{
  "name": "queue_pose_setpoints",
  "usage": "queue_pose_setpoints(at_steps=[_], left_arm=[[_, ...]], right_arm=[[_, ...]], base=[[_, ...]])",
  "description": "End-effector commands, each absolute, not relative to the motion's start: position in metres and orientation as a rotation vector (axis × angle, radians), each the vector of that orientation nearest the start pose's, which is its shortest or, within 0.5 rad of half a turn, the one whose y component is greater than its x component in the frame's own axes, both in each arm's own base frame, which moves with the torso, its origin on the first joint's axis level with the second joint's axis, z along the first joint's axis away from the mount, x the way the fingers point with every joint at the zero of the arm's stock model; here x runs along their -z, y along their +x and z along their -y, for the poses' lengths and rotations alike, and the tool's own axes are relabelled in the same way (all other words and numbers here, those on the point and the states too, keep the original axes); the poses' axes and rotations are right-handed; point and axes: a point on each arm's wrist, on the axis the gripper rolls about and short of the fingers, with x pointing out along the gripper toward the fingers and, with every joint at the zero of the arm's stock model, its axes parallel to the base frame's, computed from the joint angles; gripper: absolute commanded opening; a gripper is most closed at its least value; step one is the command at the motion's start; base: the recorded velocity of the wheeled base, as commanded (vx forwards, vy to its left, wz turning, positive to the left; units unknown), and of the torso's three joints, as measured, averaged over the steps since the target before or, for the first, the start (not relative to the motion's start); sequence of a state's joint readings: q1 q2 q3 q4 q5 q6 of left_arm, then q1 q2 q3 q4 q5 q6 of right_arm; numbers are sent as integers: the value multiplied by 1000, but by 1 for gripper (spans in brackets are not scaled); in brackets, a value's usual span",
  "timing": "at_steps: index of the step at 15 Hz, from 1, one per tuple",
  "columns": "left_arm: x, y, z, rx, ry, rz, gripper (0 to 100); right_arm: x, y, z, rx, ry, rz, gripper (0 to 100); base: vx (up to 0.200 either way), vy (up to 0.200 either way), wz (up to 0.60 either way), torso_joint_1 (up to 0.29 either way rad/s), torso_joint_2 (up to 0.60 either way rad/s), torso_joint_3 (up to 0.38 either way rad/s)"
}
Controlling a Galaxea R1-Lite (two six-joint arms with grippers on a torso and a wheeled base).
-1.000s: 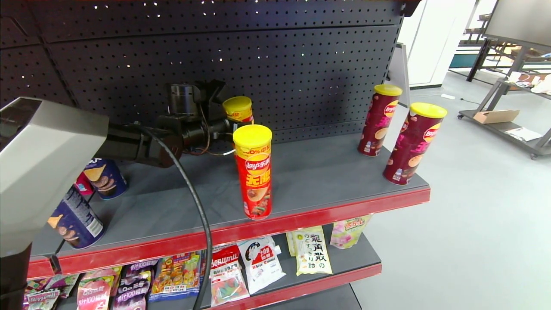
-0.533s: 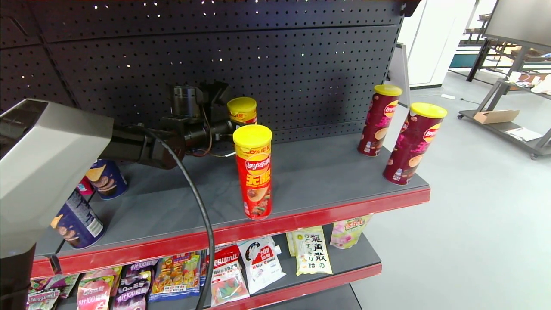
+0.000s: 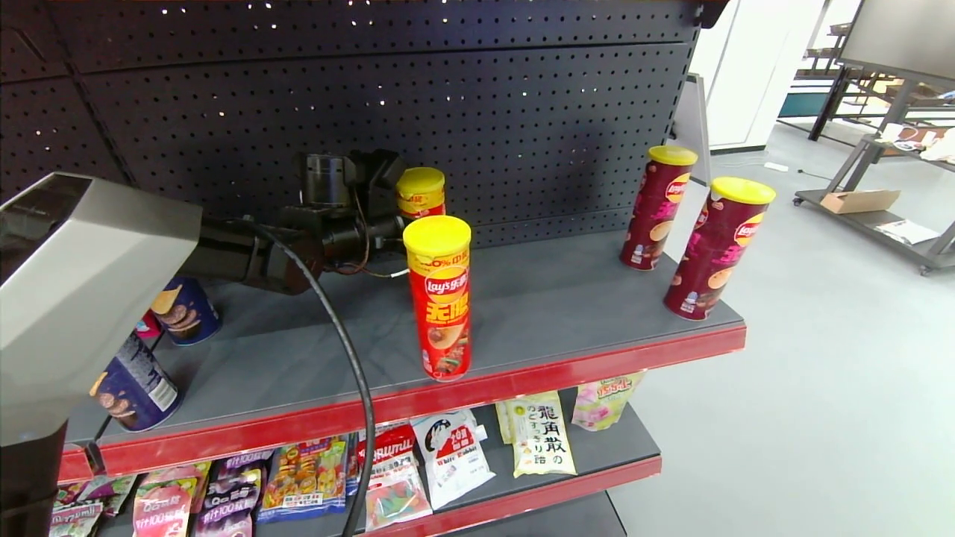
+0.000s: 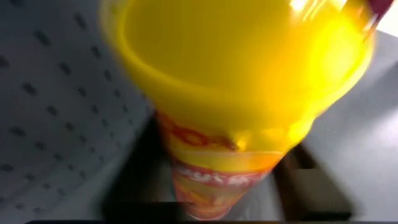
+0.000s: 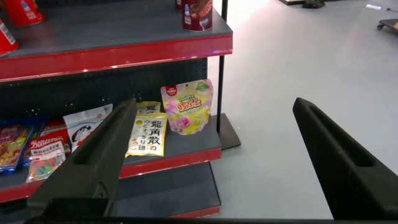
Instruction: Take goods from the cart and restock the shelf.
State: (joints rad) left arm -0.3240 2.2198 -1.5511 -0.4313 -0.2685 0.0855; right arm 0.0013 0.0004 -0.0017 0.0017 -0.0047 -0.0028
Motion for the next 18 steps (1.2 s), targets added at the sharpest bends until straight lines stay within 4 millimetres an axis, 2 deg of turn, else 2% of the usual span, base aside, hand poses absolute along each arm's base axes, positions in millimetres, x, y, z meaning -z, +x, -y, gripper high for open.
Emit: queue_pose_setpoints(at_steps=[1, 5, 8, 12, 14, 16, 18], left_arm=[[-172, 436, 153, 599, 88, -199, 100], [-182, 427, 148, 594, 86, -204, 100], [-183, 412, 131, 563, 91, -269, 100], [-173, 380, 108, 517, 92, -354, 100], [-173, 368, 103, 513, 91, -373, 100], [-181, 321, 91, 504, 96, -399, 100], [-193, 253, 73, 392, 123, -393, 100]], right_arm=[[-76, -23, 0, 3, -3, 0, 100], [-76, -23, 0, 5, -3, 0, 100], [-76, -23, 0, 3, -3, 0, 100], [-76, -23, 0, 3, -3, 0, 100], [-76, -23, 0, 3, -3, 0, 100], [-76, -23, 0, 3, -3, 0, 100], [-76, -23, 0, 3, -3, 0, 100]], base=[[0, 0, 0, 0, 0, 0], [0, 0, 0, 0, 0, 0], [0, 0, 0, 0, 0, 0], [0, 0, 0, 0, 0, 0], [0, 0, 0, 0, 0, 0], [0, 0, 0, 0, 0, 0], [0, 0, 0, 0, 0, 0]])
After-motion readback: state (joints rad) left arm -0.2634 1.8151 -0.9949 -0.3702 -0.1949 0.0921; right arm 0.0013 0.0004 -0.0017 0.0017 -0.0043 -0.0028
